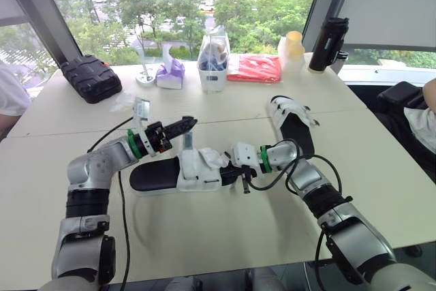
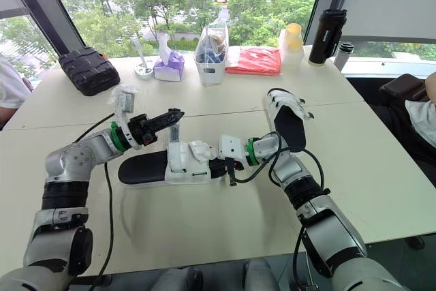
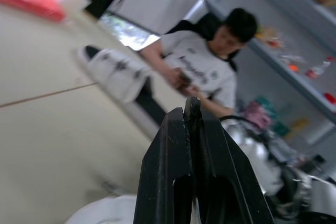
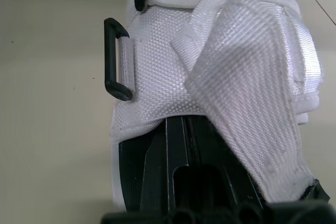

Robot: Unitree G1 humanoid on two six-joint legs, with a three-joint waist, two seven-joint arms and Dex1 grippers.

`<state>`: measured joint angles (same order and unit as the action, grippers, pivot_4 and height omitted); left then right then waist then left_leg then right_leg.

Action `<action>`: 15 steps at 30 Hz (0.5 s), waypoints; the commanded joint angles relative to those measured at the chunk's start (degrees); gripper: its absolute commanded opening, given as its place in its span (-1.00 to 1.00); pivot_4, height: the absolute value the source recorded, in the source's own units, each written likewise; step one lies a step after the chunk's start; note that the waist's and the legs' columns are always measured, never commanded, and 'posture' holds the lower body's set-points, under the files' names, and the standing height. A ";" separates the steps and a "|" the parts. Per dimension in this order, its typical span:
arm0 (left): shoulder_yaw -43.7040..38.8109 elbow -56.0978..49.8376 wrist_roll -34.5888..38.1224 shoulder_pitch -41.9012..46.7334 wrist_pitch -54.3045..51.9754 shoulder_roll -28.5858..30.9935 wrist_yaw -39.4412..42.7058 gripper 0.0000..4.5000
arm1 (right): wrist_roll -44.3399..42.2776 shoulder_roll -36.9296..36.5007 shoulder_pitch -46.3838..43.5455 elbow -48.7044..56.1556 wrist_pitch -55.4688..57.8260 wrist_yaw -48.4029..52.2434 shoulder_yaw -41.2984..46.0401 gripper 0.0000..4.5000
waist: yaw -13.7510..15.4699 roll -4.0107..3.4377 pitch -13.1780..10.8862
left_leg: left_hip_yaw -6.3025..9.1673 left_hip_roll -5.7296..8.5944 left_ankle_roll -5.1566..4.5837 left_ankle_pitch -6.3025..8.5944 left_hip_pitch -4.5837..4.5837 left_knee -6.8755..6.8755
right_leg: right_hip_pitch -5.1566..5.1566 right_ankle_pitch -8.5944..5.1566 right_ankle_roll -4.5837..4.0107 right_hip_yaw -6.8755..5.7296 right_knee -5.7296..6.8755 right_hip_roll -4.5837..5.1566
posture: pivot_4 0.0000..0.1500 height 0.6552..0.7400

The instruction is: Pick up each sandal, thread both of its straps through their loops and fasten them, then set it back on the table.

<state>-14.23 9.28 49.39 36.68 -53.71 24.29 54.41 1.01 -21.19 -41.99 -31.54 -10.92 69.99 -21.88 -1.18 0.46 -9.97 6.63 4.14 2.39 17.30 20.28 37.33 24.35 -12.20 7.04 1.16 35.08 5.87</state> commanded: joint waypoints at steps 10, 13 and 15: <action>-0.30 1.78 -1.54 2.17 7.63 -2.28 0.40 -0.98 | 4.26 -1.32 3.57 -1.42 1.76 1.66 -4.04 -1.00 | 0.14 0.00 0.00 | 0.00 0.01 0.04 -0.02 0.02 0.01 | 0.00 0.00 0.00 0.00 0.00 0.00 | 1.00 1.00; 0.69 5.16 -4.29 2.09 10.95 -2.65 1.03 -0.98 | 4.25 -1.42 3.84 -0.92 2.03 1.73 -4.05 -1.00 | 0.18 0.01 0.00 | -0.01 0.02 0.04 -0.02 0.02 0.00 | 0.00 0.00 0.00 0.00 -0.01 0.00 | 1.00 1.00; 0.96 7.09 -5.38 2.19 12.61 -2.73 1.12 -0.98 | 4.31 -1.44 3.98 -0.67 2.17 1.73 -4.02 -1.00 | 0.17 0.01 0.00 | -0.01 0.02 0.04 -0.02 0.03 0.01 | 0.00 0.00 0.00 0.00 -0.03 0.00 | 1.00 1.00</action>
<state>-12.60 16.17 44.64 36.86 -43.51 21.68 54.91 1.38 -21.58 -41.14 -30.18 -10.59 69.99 -21.88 -1.01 0.48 -9.97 6.61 4.17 2.43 17.28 20.31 37.34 24.35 -12.20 7.03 1.16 35.04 5.87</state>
